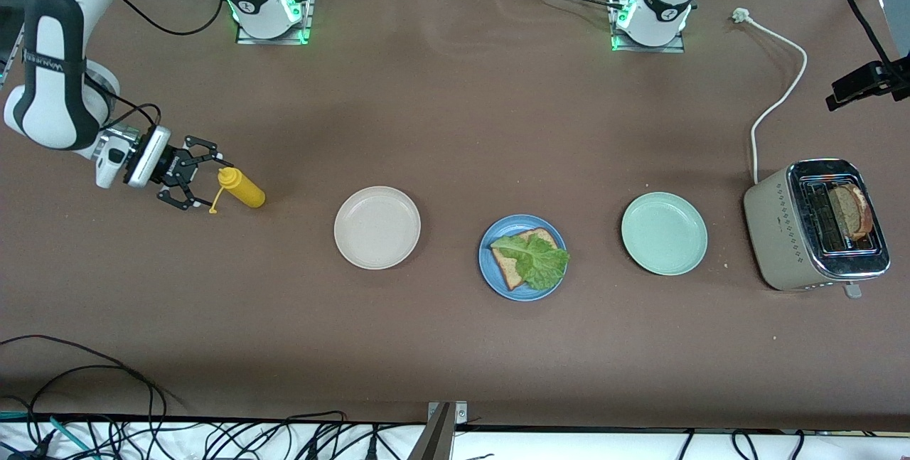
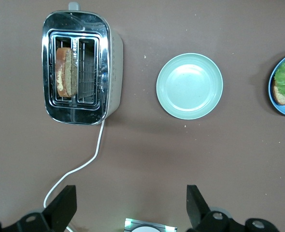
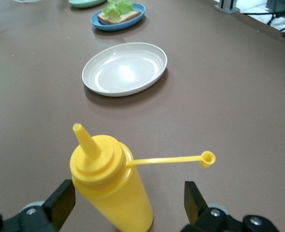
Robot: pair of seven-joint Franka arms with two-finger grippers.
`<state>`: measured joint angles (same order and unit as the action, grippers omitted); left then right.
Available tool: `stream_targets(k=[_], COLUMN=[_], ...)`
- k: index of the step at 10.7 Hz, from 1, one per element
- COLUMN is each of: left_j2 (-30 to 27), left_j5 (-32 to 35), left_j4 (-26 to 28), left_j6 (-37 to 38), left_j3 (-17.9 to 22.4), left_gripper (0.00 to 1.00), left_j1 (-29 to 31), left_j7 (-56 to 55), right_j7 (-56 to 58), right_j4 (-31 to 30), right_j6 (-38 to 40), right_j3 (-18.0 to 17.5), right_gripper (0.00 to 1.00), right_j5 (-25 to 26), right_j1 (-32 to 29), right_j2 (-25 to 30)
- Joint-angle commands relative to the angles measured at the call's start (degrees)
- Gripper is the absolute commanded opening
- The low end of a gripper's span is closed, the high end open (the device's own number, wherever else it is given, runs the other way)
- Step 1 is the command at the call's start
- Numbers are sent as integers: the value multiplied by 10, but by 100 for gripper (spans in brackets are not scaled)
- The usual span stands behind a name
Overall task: Make sandwich in blue plate with both arms
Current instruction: 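Lower the right gripper and close it around the mustard bottle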
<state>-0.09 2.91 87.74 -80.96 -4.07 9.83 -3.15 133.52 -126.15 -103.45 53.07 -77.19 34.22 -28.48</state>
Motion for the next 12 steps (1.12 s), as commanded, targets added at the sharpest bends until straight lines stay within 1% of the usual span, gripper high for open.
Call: stream_targets(k=[1,3,7,12], left_j2=[4,4,3,4], left_j5=[-12,-12,-12,-12], left_j4=[-15,-15,-20,-22], left_j6=[6,6,6,6], left_j3=[-14,-10,-11,-11], left_gripper=[100,100,100,100], left_j1=[-2,-1,-2,-2], left_j7=[-4,-3,-5,-5], right_j7=[23,24,26,28], right_j4=[64,65,75,77], right_j6=[74,73,74,77], right_j3=[-27,-36,-49,-58], right_gripper=[100,100,100,100], right_j5=[-32,-35,-69,-71], right_j1=[-41,-41,-41,-42], right_j2=[-72,-73,-88,-90])
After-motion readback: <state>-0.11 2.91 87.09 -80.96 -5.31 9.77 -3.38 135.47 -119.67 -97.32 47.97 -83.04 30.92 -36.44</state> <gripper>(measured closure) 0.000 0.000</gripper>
